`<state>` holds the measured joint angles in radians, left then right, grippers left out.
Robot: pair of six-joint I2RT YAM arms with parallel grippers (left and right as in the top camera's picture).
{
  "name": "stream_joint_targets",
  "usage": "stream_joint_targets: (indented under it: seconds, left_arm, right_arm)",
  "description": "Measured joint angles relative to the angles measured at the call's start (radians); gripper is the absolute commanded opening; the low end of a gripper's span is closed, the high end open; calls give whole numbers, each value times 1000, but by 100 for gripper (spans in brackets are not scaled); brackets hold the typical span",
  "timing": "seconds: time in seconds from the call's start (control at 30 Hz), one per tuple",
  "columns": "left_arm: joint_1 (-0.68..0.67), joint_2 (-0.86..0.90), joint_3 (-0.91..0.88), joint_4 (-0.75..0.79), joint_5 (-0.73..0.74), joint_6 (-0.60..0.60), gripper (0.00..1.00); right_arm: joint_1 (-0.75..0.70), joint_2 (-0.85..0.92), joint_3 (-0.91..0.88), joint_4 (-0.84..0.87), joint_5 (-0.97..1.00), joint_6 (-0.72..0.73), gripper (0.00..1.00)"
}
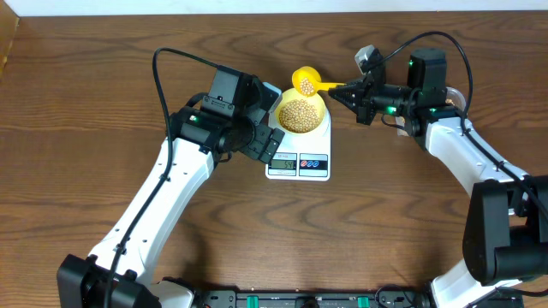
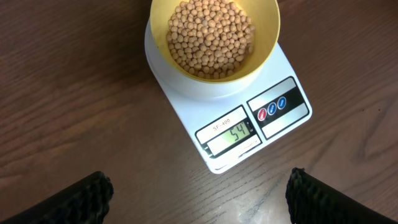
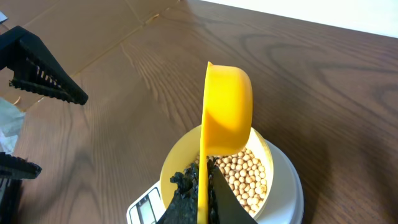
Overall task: Scoop item into bowl and weigh 50g on scale
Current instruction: 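Bring the empty scoop back right to the soybean tub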
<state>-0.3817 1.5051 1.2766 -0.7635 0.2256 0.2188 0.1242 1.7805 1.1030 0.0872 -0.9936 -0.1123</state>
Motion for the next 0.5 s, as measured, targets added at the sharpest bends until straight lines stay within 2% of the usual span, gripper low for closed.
stream_joint_targets:
  seconds: [0.3, 0.5]
  left_arm:
    - [0, 0, 0, 0, 0, 0, 91]
    - [0, 0, 0, 0, 0, 0, 91]
  right_arm:
    - [0, 0, 0, 0, 0, 3, 1]
    - [-2, 0, 0, 16, 0, 88, 1]
